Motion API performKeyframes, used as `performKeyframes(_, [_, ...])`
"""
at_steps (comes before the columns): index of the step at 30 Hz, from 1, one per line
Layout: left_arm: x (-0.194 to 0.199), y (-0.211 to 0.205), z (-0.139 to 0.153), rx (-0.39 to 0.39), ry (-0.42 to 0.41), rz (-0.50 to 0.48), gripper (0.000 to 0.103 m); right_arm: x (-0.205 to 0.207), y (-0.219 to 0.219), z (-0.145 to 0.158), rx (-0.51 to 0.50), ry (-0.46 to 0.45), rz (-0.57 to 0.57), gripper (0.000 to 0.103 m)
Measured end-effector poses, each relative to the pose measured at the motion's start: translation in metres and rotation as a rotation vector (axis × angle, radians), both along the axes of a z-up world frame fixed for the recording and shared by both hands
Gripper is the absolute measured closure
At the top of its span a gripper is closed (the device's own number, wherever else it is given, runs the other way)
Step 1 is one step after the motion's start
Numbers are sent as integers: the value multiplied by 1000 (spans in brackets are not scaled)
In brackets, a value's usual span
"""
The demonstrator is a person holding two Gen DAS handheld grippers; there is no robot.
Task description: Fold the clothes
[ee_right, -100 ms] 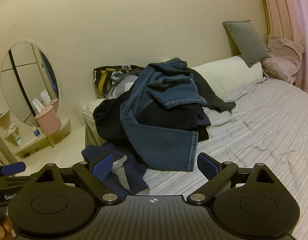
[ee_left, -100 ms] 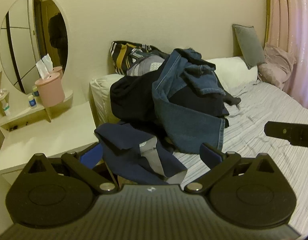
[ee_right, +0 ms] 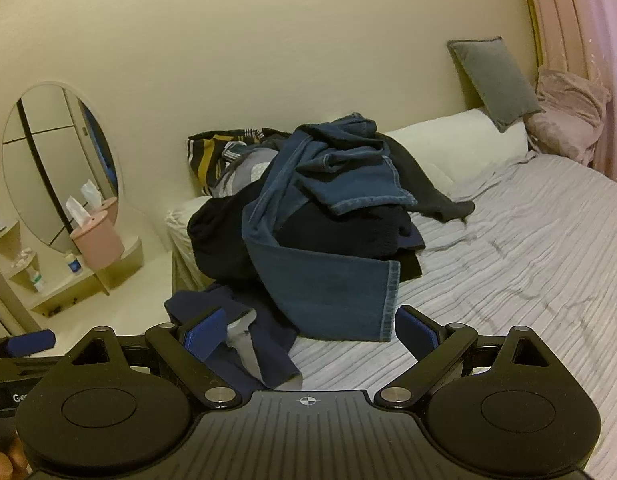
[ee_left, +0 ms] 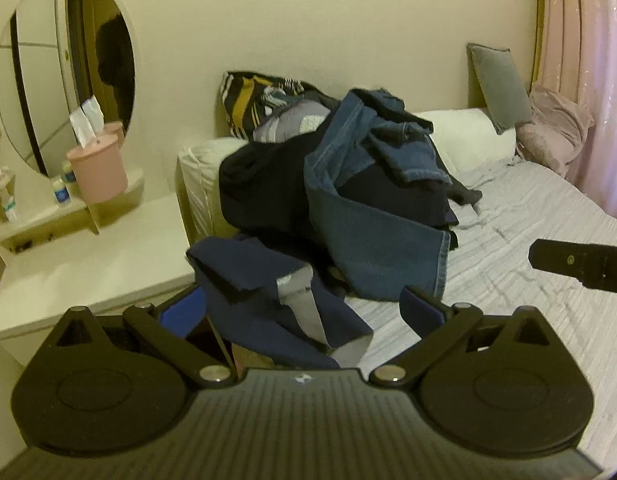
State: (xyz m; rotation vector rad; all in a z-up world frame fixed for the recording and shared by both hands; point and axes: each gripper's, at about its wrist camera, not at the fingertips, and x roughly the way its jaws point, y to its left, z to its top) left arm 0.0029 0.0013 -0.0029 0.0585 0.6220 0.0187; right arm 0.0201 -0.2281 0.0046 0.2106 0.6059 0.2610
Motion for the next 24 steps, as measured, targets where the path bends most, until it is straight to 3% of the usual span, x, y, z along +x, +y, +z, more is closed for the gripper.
performKeyframes(11, [8, 4, -9, -36, 43, -28, 1, 4, 1, -9, 11, 4, -10, 9])
performKeyframes(24, [14, -9, -7, -11, 42, -3, 1, 13, -3, -16, 20, 1, 10, 9])
